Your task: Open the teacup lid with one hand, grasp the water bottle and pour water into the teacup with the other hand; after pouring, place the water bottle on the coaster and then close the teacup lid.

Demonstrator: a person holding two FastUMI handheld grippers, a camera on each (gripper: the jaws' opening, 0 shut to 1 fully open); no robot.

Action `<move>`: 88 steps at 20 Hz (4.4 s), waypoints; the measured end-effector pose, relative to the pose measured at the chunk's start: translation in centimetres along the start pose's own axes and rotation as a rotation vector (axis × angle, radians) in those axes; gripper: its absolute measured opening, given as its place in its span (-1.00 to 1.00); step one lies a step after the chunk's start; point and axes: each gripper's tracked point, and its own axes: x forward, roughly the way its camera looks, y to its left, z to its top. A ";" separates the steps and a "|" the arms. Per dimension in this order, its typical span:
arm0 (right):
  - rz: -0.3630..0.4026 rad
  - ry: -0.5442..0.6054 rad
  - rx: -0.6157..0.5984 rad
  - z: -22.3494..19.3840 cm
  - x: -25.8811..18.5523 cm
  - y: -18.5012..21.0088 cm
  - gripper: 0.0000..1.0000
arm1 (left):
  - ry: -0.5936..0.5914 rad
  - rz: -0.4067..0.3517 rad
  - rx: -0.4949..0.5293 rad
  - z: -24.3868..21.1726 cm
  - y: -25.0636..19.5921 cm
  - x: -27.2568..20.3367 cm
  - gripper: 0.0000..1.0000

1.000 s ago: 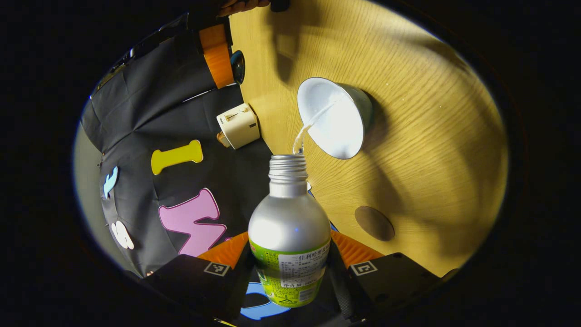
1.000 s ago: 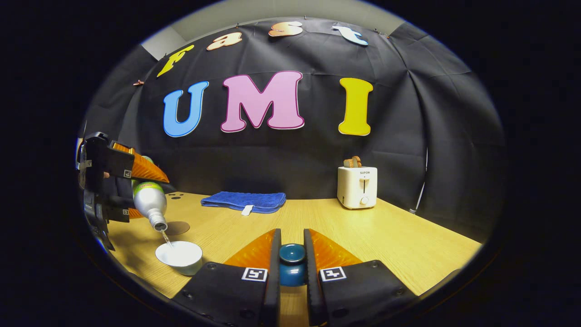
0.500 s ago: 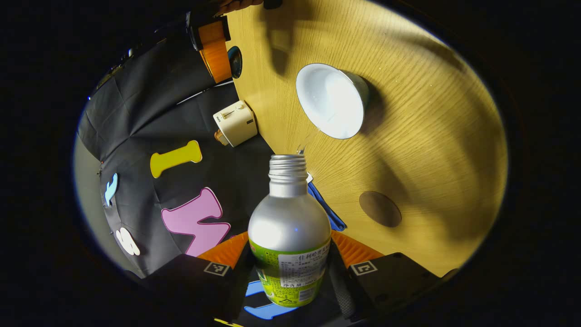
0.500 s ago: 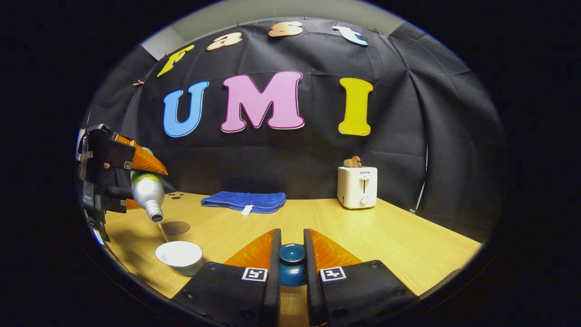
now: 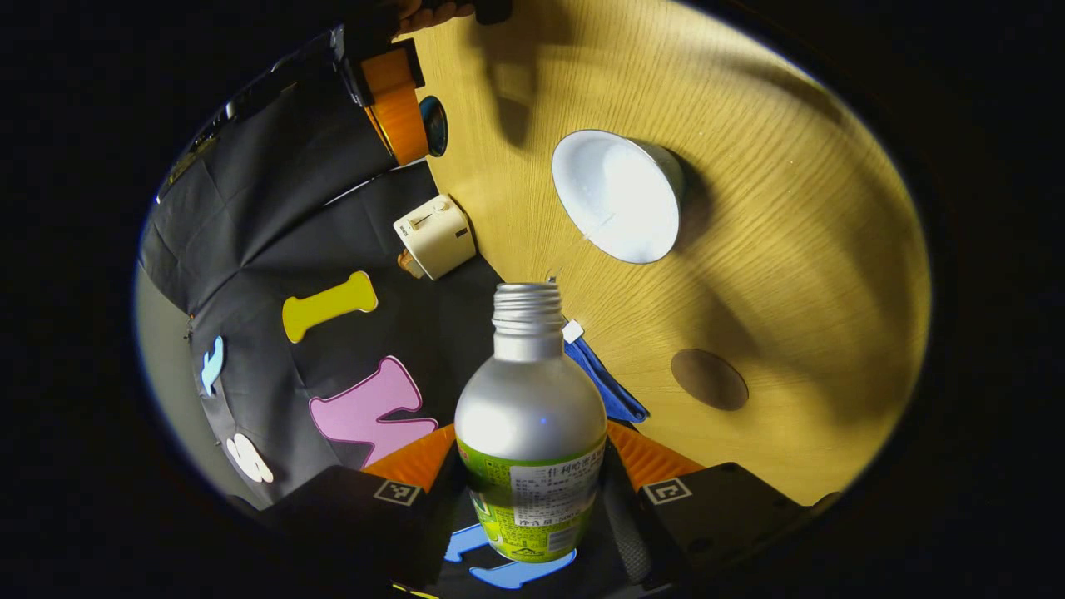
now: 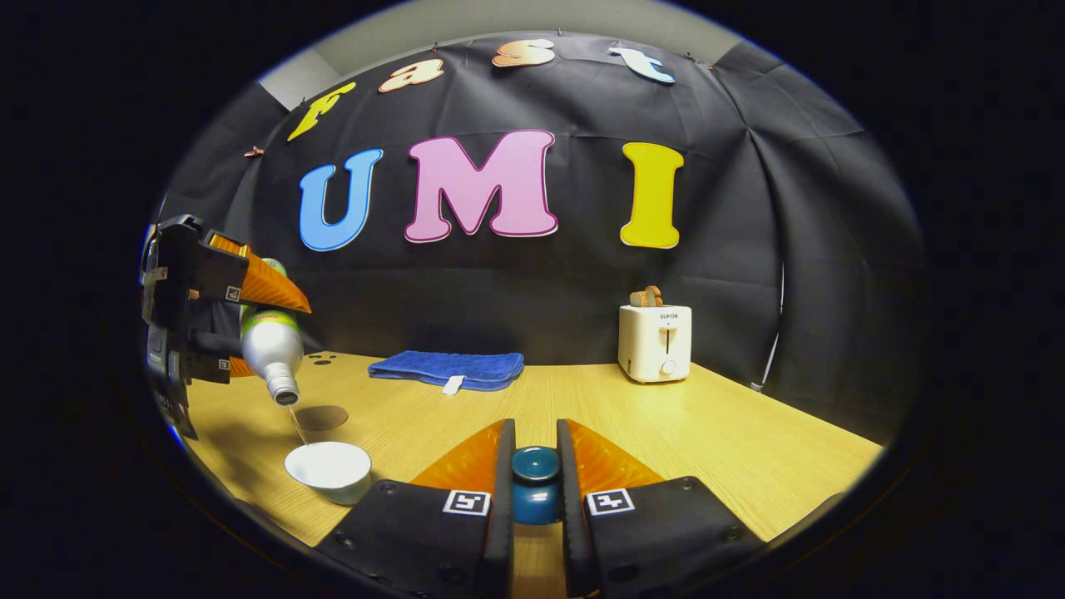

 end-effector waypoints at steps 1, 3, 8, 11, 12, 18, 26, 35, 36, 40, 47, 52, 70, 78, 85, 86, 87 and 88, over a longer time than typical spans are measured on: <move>-0.005 -0.001 0.000 0.1 0.1 -0.1 -0.46 | -0.001 -0.001 0.002 -0.1 0.1 0.0 0.63; -0.006 -0.001 0.000 0.0 0.0 -0.1 -0.45 | -0.007 0.000 0.007 0.1 0.3 0.0 0.63; -0.006 0.000 0.000 0.0 0.0 -0.1 -0.46 | -0.016 -0.009 0.012 0.4 0.3 -0.1 0.63; -0.006 0.000 0.001 0.0 0.1 -0.1 -0.46 | -0.021 -0.011 0.011 0.6 0.3 -0.2 0.63; -0.006 0.000 0.001 0.0 0.0 -0.1 -0.46 | -0.030 -0.010 0.011 0.8 0.4 -0.1 0.63; -0.006 0.000 0.001 0.0 0.0 -0.1 -0.45 | -0.047 0.000 0.016 0.9 0.6 0.1 0.63; -0.006 0.000 0.001 0.1 0.0 -0.1 -0.46 | -0.077 0.056 -0.210 0.3 0.6 -0.1 0.63; -0.005 0.001 0.001 0.0 0.0 -0.1 -0.46 | -0.100 0.267 -1.473 -4.4 2.9 -2.0 0.60; -0.005 0.001 0.000 0.1 0.0 -0.1 -0.46 | -0.112 0.291 -1.600 -5.4 2.9 -1.9 0.60; -0.006 0.001 0.001 0.1 0.0 -0.1 -0.46 | -0.161 0.354 -2.115 -8.7 0.3 1.2 0.60; -0.005 0.001 0.000 0.1 0.0 -0.1 -0.46 | -0.053 0.276 -2.278 -8.3 -6.8 8.1 0.62; -0.004 0.001 0.000 0.1 0.0 -0.1 -0.46 | -0.044 0.276 -2.248 -7.7 -7.2 9.0 0.65; -0.015 0.002 0.000 0.1 0.0 -0.3 -0.46 | -0.048 0.259 -2.186 -2.9 -8.1 -4.1 0.94; 0.072 0.010 0.004 -0.2 -1.3 4.5 -0.46 | -0.028 0.272 -2.209 -3.8 -9.2 -4.9 0.90; 0.243 0.056 0.025 -0.1 -0.5 13.0 -0.46 | -0.030 0.271 -2.210 -3.9 -9.1 -5.2 0.91; 0.266 0.081 0.017 -0.6 -0.3 13.9 -0.46 | -0.030 0.271 -2.210 -3.9 -9.2 -5.2 0.91; 0.284 0.104 0.012 -1.2 -0.2 14.8 -0.46 | -0.030 0.271 -2.210 -3.9 -9.2 -5.3 0.91; 0.299 0.125 0.006 -1.7 -0.1 15.6 -0.46 | -0.030 0.271 -2.210 -3.9 -9.2 -5.2 0.91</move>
